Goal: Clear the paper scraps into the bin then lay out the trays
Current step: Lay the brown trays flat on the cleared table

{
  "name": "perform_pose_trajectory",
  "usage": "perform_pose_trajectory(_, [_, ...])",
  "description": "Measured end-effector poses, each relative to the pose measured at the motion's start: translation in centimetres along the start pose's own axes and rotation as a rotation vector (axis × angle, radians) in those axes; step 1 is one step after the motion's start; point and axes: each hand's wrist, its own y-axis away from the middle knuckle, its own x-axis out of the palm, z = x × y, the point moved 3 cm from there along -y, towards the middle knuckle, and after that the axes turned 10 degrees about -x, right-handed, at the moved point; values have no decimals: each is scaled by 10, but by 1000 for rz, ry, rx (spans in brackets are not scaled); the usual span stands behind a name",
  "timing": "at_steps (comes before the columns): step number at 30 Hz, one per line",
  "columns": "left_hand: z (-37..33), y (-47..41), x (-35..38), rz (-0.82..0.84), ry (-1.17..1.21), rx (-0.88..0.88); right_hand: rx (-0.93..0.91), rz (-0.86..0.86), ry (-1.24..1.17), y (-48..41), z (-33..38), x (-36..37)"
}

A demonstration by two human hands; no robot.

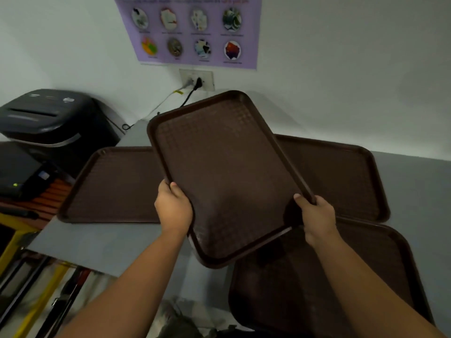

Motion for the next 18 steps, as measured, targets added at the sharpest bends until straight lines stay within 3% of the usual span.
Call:
perform_pose_trajectory(3, [7, 5, -12, -97, 78, -81, 132, 102, -352, 37, -8, 38])
perform_pose_trajectory(5, [10, 8, -17, -129, 120, -129, 142, 185, -412, 59, -11, 62])
perform_pose_trajectory(8, [18, 5, -26, -120, 160, -167, 120, 194, -399, 67, -3, 86])
perform_pose_trajectory(13, [31, -43, -71, -168, 223, -206, -133, 98, -251, 48, 55, 100])
perform_pose_trajectory(18, [43, -119, -149, -177, -203, -2, -179, 276, -109, 38, 97, 114])
